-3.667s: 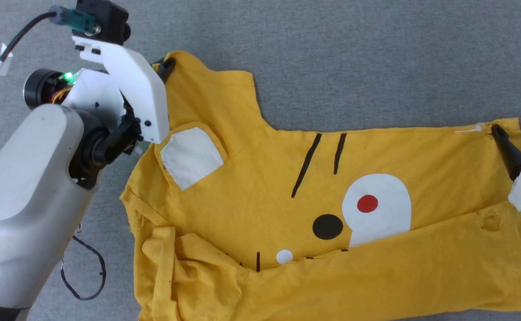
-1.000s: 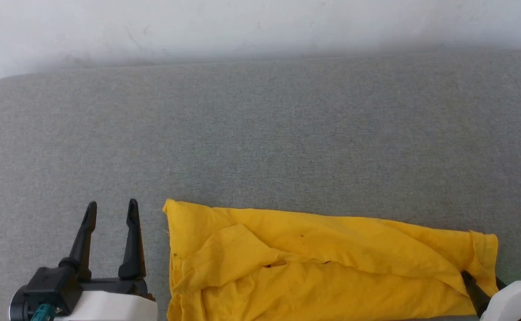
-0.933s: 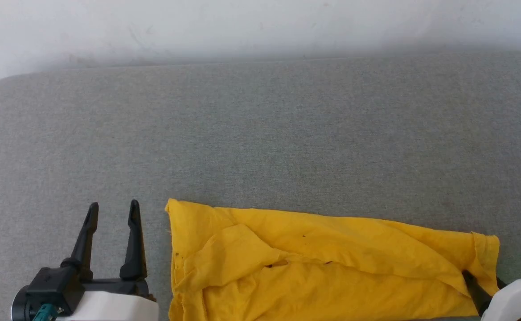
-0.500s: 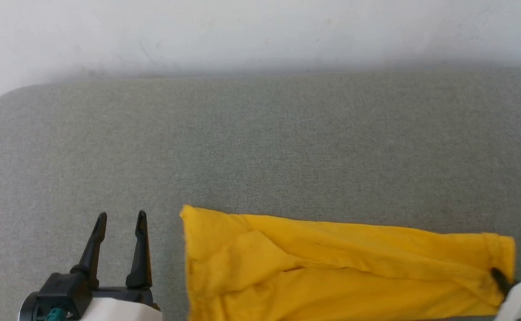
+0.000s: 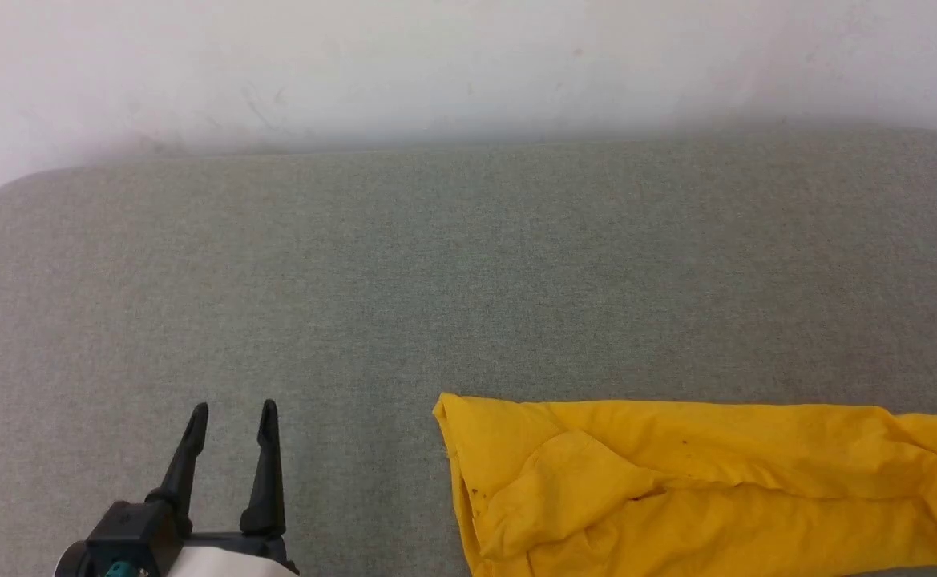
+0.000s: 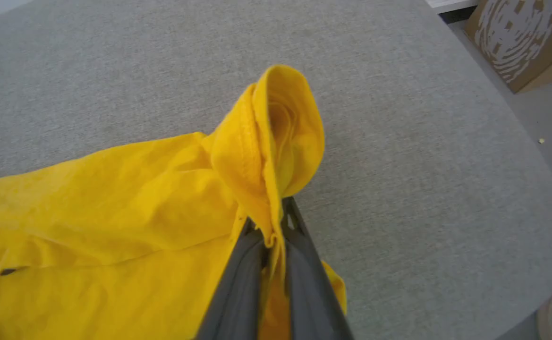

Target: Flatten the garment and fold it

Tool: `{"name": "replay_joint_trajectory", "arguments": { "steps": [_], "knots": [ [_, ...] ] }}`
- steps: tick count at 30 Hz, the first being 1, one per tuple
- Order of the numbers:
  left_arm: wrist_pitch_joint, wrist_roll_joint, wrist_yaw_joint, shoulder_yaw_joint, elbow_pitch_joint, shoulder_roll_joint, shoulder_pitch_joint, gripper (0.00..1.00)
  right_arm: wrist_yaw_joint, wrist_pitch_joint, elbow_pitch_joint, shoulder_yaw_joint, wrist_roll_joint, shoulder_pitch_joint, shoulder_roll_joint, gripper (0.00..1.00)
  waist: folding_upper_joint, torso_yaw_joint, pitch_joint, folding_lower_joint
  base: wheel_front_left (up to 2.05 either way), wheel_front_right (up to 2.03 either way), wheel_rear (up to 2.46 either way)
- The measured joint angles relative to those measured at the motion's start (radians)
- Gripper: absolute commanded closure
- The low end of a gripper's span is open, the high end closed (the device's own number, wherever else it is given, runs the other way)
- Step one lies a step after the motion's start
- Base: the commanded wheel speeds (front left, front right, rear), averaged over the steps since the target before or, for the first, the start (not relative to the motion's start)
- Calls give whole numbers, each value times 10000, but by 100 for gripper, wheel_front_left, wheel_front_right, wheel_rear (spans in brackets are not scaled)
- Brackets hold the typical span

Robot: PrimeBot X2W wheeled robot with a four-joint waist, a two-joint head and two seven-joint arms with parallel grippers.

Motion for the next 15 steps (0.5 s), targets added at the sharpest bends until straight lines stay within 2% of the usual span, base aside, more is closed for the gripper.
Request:
{"name": "replay_joint_trajectory", "arguments": {
  "steps": [11, 15],
  "knots": [
    [0, -46, -165, -10, 221, -297, -8, 0, -10, 1822, -3049, 3177, 1248, 672, 1064, 100, -1, -13, -13, 0, 0, 0, 0],
    [0, -48, -265, -48, 339, -343, -25, 0, -12, 2125, -3678, 4232, 1313, 431, 1321, 100, 0, 89, 44, 0, 0, 0, 0]
  ]
}}
